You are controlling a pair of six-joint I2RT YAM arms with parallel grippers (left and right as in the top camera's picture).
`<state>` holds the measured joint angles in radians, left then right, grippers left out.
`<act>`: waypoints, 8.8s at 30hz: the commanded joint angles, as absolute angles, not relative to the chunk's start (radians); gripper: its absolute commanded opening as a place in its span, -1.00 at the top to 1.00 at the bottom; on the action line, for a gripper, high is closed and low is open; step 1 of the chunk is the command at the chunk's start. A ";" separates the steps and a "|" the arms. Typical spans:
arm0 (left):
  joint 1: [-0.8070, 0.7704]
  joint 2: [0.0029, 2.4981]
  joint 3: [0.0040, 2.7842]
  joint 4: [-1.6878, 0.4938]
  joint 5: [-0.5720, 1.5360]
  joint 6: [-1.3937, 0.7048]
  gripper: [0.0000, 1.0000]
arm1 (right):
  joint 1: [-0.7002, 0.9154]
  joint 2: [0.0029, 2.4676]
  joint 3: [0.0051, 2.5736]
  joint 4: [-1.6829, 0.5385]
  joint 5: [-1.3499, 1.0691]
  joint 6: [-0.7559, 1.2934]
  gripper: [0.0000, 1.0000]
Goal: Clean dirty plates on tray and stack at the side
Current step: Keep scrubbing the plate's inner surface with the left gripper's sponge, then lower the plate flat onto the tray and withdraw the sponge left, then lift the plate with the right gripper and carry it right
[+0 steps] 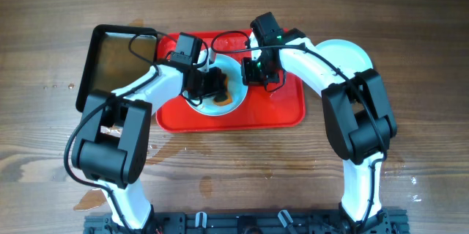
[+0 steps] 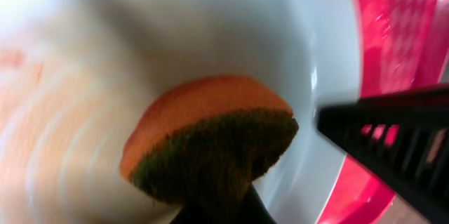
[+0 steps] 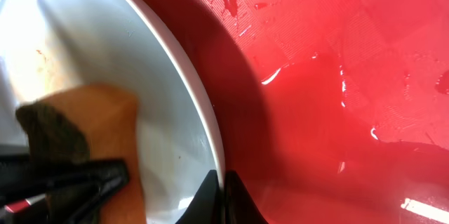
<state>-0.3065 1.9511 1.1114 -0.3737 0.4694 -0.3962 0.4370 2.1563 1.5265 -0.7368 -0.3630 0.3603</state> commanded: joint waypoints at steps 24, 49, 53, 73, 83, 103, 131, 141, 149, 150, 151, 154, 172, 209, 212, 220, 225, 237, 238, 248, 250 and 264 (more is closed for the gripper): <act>-0.378 1.998 1.083 -0.629 0.579 -0.477 0.92 | 0.435 2.175 1.524 -0.734 -0.398 0.340 0.91; -0.365 1.998 1.083 -0.783 0.099 -0.853 0.92 | 0.435 2.175 1.524 -0.734 -0.398 0.340 0.91; -0.376 1.998 1.083 -0.753 0.347 -0.667 0.92 | 0.435 2.175 1.524 -0.734 -0.398 0.340 0.91; -0.368 1.998 1.081 -0.466 -0.290 -0.811 0.92 | 0.435 2.175 1.524 -0.734 -0.398 0.340 0.92; -0.387 1.998 1.079 -0.645 -0.091 -0.815 0.92 | 0.435 2.175 1.524 -0.734 -0.398 0.339 0.91; -0.421 1.998 1.079 -0.715 0.061 -0.735 0.92 | 0.377 2.226 1.524 -0.709 -0.533 0.365 0.91; -0.480 1.998 1.079 -0.724 0.292 -0.557 0.92 | 0.377 2.226 1.524 -0.708 -0.533 0.362 0.91; -0.480 1.998 1.079 -0.724 0.402 -0.557 0.92 | 0.377 2.226 1.524 -0.708 -0.533 0.358 0.91; -0.480 1.998 1.079 -0.724 0.508 -0.553 0.92 | 0.377 2.226 1.524 -0.707 -0.533 0.359 0.91; -0.480 1.998 1.079 -0.724 0.518 -0.553 0.92 | 0.377 2.226 1.524 -0.707 -0.533 0.358 0.91; -0.480 1.998 1.079 -0.724 0.529 -0.553 0.92 | 0.377 2.226 1.524 -0.707 -0.533 0.359 0.91; -0.480 1.998 1.079 -0.724 0.552 -0.553 0.92 | 0.377 2.226 1.524 -0.707 -0.533 0.359 0.91; -0.304 1.888 1.170 -0.715 0.529 -0.523 0.92 | 0.377 2.226 1.524 -0.703 -0.533 0.359 0.91; -0.073 1.737 1.211 -0.715 0.346 -0.505 0.92 | 0.386 2.081 1.528 -0.784 -0.172 0.356 0.80; -0.073 1.737 1.211 -0.715 0.346 -0.505 0.92 | 0.386 2.086 1.528 -0.773 -0.173 0.368 0.59; -0.073 1.737 1.211 -0.715 0.346 -0.505 0.92 | 0.386 2.148 1.528 -0.752 -0.266 0.396 0.49; -0.073 1.737 1.211 -0.715 0.346 -0.505 0.92 | 0.386 2.169 1.528 -0.752 -0.289 0.423 0.49; -0.075 1.737 1.211 -0.715 0.346 -0.504 0.92 | 0.387 2.197 1.527 -0.757 -0.290 0.471 0.91; -0.075 1.737 1.211 -0.715 0.346 -0.504 0.92 | 0.387 2.198 1.527 -0.757 -0.290 0.471 0.91; -0.075 1.737 1.211 -0.725 0.346 -0.501 0.92 | 0.386 2.098 1.538 -0.755 -0.220 0.396 0.91; -0.075 1.737 1.211 -0.727 0.346 -0.501 0.92 | 0.386 2.039 1.538 -0.774 -0.109 0.395 0.92; -0.075 1.737 1.211 -0.722 0.320 -0.501 0.92 | 0.483 1.726 1.538 -0.839 0.559 0.415 0.91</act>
<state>-0.0765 1.7508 1.1965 -0.7258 0.3546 -0.5240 0.4274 1.7550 1.5269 -0.8284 0.2752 0.4103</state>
